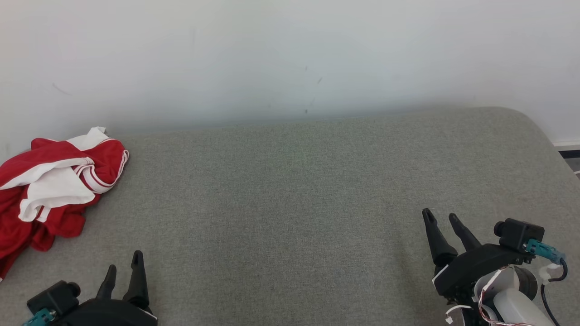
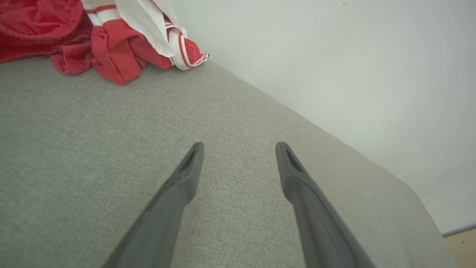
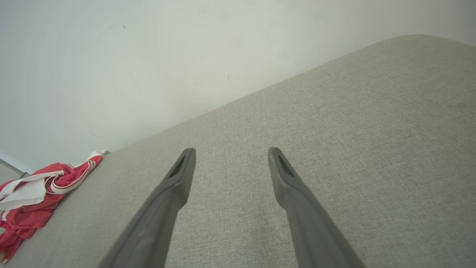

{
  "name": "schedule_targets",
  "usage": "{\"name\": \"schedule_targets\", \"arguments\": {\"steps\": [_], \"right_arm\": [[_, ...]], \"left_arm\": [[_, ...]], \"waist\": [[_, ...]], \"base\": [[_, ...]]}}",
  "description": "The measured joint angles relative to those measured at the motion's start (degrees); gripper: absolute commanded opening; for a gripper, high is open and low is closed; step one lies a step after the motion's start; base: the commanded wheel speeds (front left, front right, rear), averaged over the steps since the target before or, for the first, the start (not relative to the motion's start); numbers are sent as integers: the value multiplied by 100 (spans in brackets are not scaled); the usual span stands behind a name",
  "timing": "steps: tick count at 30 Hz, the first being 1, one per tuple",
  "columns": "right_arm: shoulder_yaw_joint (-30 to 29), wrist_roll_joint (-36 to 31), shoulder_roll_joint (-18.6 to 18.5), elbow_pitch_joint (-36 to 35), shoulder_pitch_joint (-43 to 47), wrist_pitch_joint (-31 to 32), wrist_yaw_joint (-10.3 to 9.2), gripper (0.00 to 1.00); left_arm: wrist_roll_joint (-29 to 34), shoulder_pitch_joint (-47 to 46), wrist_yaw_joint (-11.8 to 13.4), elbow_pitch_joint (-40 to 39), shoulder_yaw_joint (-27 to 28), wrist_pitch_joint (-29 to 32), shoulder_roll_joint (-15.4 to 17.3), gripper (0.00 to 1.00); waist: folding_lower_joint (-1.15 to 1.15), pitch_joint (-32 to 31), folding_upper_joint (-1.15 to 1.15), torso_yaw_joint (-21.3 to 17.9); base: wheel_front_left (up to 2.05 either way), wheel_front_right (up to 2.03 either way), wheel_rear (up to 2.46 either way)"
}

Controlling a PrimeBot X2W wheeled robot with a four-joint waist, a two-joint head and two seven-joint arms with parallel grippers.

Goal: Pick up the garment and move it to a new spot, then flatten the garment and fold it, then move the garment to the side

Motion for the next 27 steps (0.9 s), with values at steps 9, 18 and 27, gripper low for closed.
{"name": "schedule_targets", "arguments": {"steps": [9, 18, 27], "right_arm": [[86, -504, -160, -62, -63, -29, -102, 100], [18, -1050, -294, -71, -73, -99, -253, 100], [105, -1539, -466, -234, -80, -154, -393, 100]], "left_arm": [[902, 13, 107, -205, -90, 123, 59, 100], [1862, 42, 254, -432, -83, 172, 127, 100], [2657, 71, 357, -658, -185, 231, 283, 100]], "waist": [[0, -36, 0, 8], [0, -78, 0, 30], [0, -116, 0, 28]], "base": [[0, 0, 0], [0, 0, 0], [0, 0, 0]]}}
